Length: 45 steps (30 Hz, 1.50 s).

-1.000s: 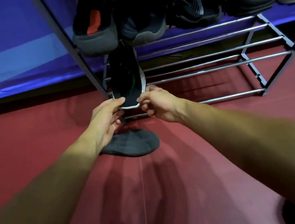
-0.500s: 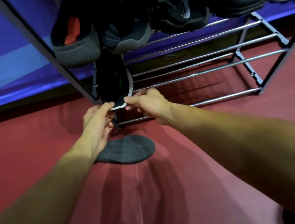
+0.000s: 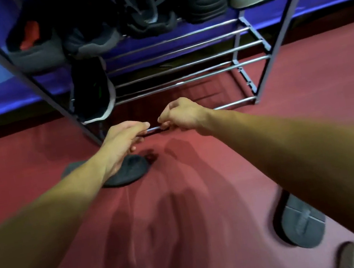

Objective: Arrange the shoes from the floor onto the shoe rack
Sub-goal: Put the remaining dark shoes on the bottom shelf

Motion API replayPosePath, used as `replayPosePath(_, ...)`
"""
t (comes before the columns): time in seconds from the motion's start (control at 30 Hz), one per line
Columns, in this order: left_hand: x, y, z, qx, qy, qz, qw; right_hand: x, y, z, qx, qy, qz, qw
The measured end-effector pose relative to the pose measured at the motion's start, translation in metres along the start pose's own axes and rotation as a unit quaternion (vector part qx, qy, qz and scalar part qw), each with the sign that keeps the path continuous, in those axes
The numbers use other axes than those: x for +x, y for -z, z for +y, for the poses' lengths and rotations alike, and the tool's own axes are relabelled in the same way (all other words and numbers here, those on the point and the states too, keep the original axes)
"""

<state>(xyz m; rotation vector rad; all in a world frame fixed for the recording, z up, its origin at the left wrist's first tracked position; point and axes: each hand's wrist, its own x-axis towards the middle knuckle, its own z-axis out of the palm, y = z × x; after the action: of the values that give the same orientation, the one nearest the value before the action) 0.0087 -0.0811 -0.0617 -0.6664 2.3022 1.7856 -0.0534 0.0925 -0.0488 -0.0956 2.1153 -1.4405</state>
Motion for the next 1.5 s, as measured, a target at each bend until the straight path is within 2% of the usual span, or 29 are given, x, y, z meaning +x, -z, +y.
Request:
replayPosePath(0.2,-0.004,-0.09,0.015,0.117,-0.033,-0.092,0.988,-0.041,0.092,0.057,-0.091,-0.051,0.054,0.993)
replayPosePath(0.37,-0.003,-0.173,0.015,0.21,-0.052,-0.198,0.956,-0.079,0.172,0.11,-0.127,-0.11,0.091,0.982)
replayPosePath(0.53,0.0,-0.263,0.012,0.254,-0.079,-0.277,0.923,-0.123,0.237,0.176,-0.117,-0.171,0.129,0.97)
replayPosePath(0.77,-0.013,-0.381,0.014,0.293,-0.092,-0.353,0.884,-0.169,0.294,0.256,-0.198,-0.274,0.123,0.933)
replayPosePath(0.87,-0.012,-0.411,0.015,0.317,-0.101,-0.348,0.876,-0.169,0.301,0.278,-0.209,-0.307,0.109,0.922)
replayPosePath(1.07,0.005,-0.437,0.004,0.379,-0.053,-0.316,0.868,-0.15,0.295,0.295,-0.222,-0.313,0.073,0.92)
replayPosePath(1.23,0.01,-0.445,0.004,0.357,-0.027,-0.338,0.871,-0.152,0.304,0.292,-0.205,-0.306,0.055,0.928)
replayPosePath(1.37,0.01,-0.446,0.006,0.315,-0.017,-0.319,0.894,-0.156,0.311,0.276,-0.201,-0.294,0.059,0.932)
replayPosePath(1.5,0.015,-0.43,0.019,0.254,-0.02,-0.241,0.937,-0.146,0.315,0.242,-0.255,-0.256,0.092,0.928)
